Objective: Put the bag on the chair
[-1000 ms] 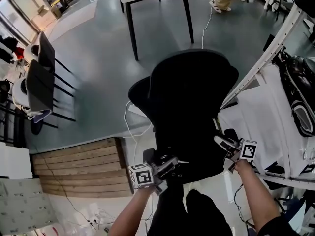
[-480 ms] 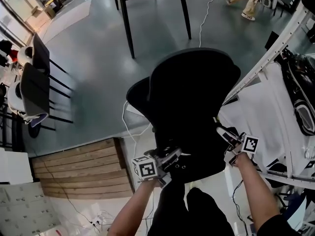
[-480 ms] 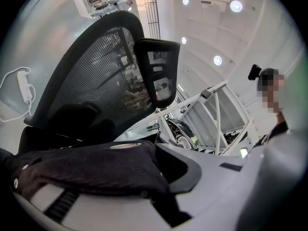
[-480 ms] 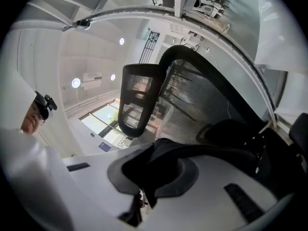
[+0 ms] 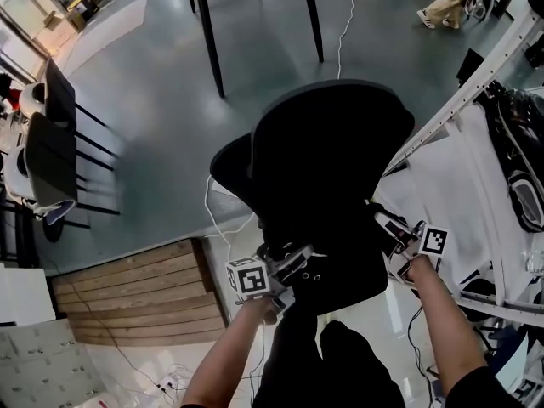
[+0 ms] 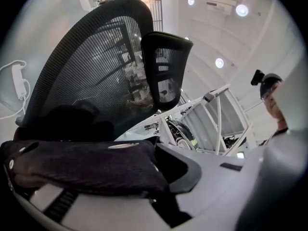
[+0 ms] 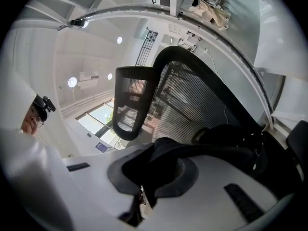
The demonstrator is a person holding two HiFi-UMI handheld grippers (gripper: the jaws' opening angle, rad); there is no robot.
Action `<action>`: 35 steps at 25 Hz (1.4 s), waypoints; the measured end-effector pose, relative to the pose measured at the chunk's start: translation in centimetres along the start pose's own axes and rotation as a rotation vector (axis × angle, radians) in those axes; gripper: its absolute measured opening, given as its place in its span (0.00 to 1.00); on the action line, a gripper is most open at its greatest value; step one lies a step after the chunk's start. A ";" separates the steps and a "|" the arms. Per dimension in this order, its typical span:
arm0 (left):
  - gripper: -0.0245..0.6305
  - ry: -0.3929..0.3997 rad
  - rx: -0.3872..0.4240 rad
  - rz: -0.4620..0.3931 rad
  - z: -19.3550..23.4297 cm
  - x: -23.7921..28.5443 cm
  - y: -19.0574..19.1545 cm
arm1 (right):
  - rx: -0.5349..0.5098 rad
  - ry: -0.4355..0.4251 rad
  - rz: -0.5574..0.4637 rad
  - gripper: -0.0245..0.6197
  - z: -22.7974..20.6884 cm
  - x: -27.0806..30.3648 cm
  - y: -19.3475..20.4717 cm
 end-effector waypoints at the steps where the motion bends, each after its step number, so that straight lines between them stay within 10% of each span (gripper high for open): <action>1: 0.07 0.000 -0.010 0.003 0.2 0.1 -0.2 | 0.004 0.003 0.001 0.06 -0.1 0.1 0.0; 25: 0.07 -0.177 -0.196 -0.059 13.7 -2.1 -2.5 | 0.064 0.183 0.239 0.06 -9.8 5.2 7.7; 35: 0.07 -0.205 -0.125 0.013 15.7 -1.0 -3.3 | 0.013 0.200 0.199 0.06 -13.0 6.8 6.9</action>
Point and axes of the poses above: the fingertips, and each gripper's own axes: x forward along the fingers, z to its left, y out of its underside, the point moved 1 cm from there along -x, backward along the fingers, and after that the axes turned 12 degrees about -x, right-handed, at the moved point
